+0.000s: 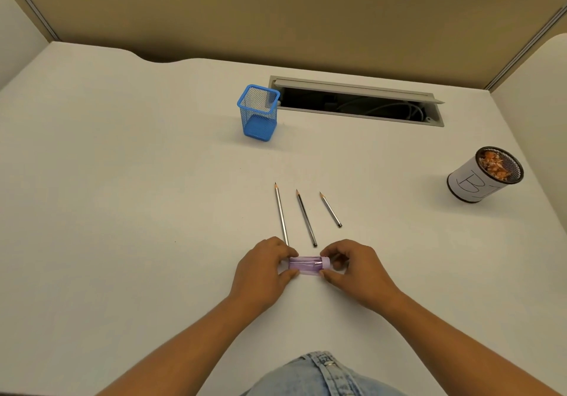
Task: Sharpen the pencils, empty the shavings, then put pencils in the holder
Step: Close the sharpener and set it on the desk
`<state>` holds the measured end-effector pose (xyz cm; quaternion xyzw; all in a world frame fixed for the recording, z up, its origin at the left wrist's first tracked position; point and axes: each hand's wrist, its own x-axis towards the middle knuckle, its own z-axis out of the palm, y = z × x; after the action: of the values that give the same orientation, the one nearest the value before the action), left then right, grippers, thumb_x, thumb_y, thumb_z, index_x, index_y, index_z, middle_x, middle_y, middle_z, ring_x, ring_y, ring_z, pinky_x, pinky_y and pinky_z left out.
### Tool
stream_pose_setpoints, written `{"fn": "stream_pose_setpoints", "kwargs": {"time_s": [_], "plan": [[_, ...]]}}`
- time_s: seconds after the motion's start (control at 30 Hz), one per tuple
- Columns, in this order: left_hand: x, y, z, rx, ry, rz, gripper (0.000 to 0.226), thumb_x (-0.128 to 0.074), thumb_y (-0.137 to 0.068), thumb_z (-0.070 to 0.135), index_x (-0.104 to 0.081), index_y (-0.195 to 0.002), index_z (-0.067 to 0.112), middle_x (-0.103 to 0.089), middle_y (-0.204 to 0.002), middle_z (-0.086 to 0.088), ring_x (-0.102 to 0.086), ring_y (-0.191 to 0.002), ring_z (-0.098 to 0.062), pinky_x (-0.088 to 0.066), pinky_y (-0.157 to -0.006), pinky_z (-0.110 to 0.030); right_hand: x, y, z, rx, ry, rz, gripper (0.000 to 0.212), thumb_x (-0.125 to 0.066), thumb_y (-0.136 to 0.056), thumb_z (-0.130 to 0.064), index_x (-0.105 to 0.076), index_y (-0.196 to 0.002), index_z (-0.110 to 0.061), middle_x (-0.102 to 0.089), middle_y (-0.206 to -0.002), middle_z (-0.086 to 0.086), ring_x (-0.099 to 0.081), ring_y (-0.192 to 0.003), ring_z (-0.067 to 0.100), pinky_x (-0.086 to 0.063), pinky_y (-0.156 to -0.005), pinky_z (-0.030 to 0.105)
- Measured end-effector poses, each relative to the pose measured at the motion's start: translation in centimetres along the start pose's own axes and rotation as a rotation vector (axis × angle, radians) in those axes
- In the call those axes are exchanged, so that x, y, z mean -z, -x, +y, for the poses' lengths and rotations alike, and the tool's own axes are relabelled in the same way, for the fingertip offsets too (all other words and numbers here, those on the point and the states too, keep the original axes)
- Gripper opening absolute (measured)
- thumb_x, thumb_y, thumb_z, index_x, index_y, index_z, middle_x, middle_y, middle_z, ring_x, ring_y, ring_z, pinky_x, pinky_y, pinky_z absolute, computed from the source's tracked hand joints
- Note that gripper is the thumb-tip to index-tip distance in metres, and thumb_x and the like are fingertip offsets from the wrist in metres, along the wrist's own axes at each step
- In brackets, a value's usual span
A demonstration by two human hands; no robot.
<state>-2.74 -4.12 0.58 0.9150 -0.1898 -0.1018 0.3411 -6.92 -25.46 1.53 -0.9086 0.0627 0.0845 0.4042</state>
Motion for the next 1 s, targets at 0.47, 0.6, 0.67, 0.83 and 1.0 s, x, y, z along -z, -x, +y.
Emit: {"fn": "stream_pose_setpoints", "kwargs": {"time_s": [0.47, 0.6, 0.67, 0.83, 1.0], "plan": [[1.1, -0.3, -0.5, 0.01, 0.032, 0.015, 0.048, -0.087, -0.069, 0.042, -0.068, -0.111, 0.028, -0.058, -0.106, 0.014, -0.055, -0.094, -0.007, -0.051, -0.081, -0.024, 0.3, 0.4, -0.2, -0.029, 0.036, -0.025, 0.048, -0.088, -0.067, -0.034, -0.067, -0.109, -0.028, -0.065, -0.097, -0.015, -0.062, -0.077, 0.007, -0.056, -0.074, 0.026], [1.4, -0.7, -0.6, 0.056, 0.073, 0.093, 0.041, -0.08, -0.073, 0.052, -0.067, -0.106, 0.03, -0.055, -0.099, 0.02, -0.055, -0.083, -0.001, -0.043, -0.07, -0.013, 0.6, 0.0, -0.6, -0.056, -0.003, 0.038, 0.04, -0.082, -0.073, -0.046, -0.067, -0.107, -0.032, -0.066, -0.097, -0.018, -0.064, -0.078, 0.005, -0.055, -0.07, 0.019], [1.5, -1.4, -0.5, 0.12, 0.106, 0.123, 0.037, -0.078, -0.078, 0.05, -0.065, -0.106, 0.03, -0.059, -0.095, 0.019, -0.057, -0.078, 0.0, -0.045, -0.067, -0.015, 0.9, -0.5, -0.8, -0.076, -0.024, 0.064, 0.03, -0.075, -0.08, -0.047, -0.069, -0.105, -0.031, -0.068, -0.095, -0.018, -0.064, -0.078, 0.003, -0.051, -0.069, 0.017], [1.8, -4.2, -0.3, 0.316, 0.232, 0.154, 0.036, -0.075, -0.084, 0.037, -0.056, -0.108, 0.019, -0.067, -0.075, 0.011, -0.066, -0.075, -0.011, -0.057, -0.072, -0.033, 1.5, -3.0, -2.1, -0.062, -0.014, 0.078, 0.014, -0.062, -0.094, -0.035, -0.074, -0.094, -0.028, -0.07, -0.092, -0.018, -0.062, -0.07, 0.005, -0.046, -0.07, 0.02], [2.5, -8.3, -0.2, 0.42, 0.248, 0.18, 0.031, -0.077, -0.083, 0.034, -0.059, -0.096, 0.013, -0.066, -0.075, 0.002, -0.066, -0.078, -0.021, -0.054, -0.072, -0.033, 1.5, -7.1, -4.4, -0.053, 0.069, 0.092, 0.014, -0.064, -0.093, -0.03, -0.075, -0.094, -0.022, -0.069, -0.081, -0.015, -0.062, -0.069, -0.001, -0.045, -0.066, 0.017]]}}
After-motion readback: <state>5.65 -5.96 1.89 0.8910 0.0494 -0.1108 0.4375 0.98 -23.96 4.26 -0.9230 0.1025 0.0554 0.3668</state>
